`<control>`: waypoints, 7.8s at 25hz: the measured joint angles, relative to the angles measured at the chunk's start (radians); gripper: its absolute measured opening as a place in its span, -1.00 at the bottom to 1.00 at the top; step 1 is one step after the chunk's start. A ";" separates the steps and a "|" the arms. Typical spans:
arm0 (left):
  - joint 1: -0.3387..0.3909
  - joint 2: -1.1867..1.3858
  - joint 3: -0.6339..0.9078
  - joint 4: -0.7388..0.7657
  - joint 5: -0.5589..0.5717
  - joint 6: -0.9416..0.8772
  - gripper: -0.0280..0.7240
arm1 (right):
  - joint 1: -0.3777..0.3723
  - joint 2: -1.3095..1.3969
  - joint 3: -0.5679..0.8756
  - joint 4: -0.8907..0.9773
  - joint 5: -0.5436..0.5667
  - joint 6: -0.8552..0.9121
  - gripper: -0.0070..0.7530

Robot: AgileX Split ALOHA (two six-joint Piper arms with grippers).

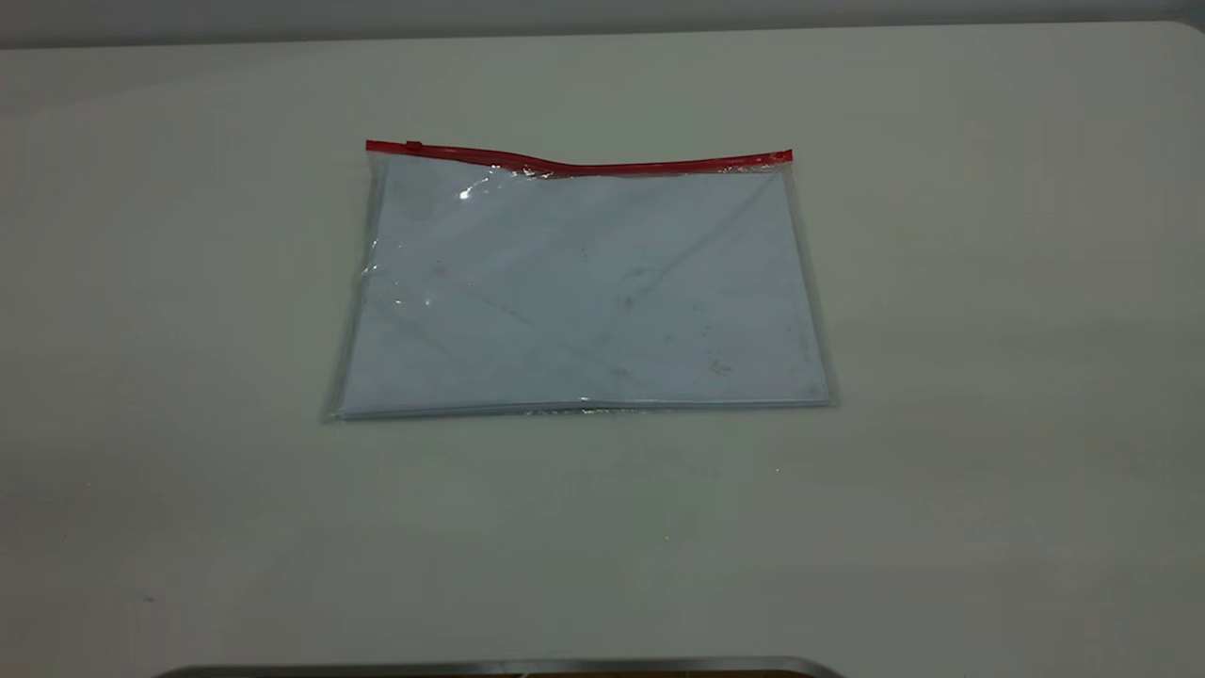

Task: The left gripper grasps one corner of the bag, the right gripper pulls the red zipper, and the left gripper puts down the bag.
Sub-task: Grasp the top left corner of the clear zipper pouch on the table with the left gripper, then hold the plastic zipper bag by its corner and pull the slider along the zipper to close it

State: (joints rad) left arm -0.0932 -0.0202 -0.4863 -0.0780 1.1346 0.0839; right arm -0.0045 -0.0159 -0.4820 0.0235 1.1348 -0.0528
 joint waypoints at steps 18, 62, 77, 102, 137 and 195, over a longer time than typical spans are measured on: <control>0.000 0.000 0.000 0.000 0.000 0.000 0.64 | 0.000 0.000 0.000 0.000 0.000 0.000 0.43; 0.000 0.964 -0.271 -0.109 -0.413 -0.042 0.64 | 0.000 0.326 -0.040 0.078 -0.110 -0.028 0.43; 0.000 1.610 -0.529 -0.280 -0.651 0.105 0.64 | 0.000 0.622 -0.133 0.116 -0.248 -0.055 0.43; 0.131 2.352 -1.116 -0.608 -0.376 0.701 0.64 | 0.000 0.953 -0.164 0.147 -0.442 -0.073 0.43; 0.111 2.628 -1.123 -1.221 -0.469 1.167 0.64 | 0.000 0.953 -0.165 0.148 -0.449 -0.086 0.43; -0.202 2.591 -1.545 -0.753 0.026 1.734 -0.78 | 0.205 1.963 -0.570 1.262 -0.546 -1.591 0.43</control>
State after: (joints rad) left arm -0.2951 2.5710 -2.0309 -0.8310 1.1605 1.8178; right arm 0.2007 1.9474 -1.0517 1.2855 0.5890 -1.6438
